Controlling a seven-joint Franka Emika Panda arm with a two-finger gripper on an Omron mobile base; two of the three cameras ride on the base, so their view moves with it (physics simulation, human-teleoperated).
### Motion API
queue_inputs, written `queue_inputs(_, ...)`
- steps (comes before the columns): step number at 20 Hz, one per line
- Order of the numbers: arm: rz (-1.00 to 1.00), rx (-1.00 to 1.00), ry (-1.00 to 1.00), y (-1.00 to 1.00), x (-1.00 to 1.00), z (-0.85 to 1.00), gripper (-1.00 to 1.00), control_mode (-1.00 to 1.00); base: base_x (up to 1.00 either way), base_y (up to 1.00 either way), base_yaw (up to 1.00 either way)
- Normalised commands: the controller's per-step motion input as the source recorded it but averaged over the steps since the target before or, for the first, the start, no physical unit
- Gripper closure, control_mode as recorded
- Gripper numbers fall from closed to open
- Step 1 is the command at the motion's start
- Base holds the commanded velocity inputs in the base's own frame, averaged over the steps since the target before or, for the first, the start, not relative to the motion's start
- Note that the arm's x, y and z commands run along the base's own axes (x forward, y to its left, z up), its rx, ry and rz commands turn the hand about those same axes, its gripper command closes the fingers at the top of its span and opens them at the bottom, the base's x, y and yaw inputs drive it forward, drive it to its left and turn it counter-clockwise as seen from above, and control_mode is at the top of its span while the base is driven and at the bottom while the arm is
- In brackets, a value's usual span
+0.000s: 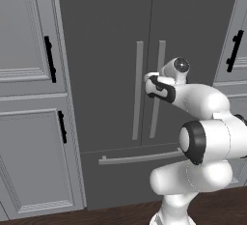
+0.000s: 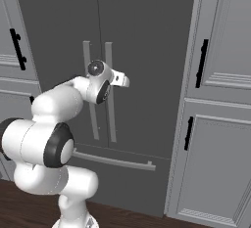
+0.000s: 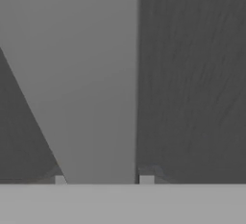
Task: Grab a lemon wedge from the fridge and one ice cube from the ice bowl, and put them in the glass of lemonade.
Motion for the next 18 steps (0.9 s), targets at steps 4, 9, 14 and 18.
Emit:
queue_inputs(4,-0.06,0.00,0.00,-0.52,-0.01,0.00,1.00,-1.00,0.00,0.00,0.00)
queue_inputs(9,-0.10,0.05,0.00,-0.94,-0.32,0.00,1.00,-1.00,0.00,0.00,0.00)
queue_inputs(14,-0.13,0.07,0.00,-1.00,-0.81,0.01,1.00,-1.00,0.00,0.00,0.00)
queue_inputs(18,-0.11,0.08,0.00,-1.00,-1.00,0.21,1.00,-1.00,0.00,0.00,0.00)
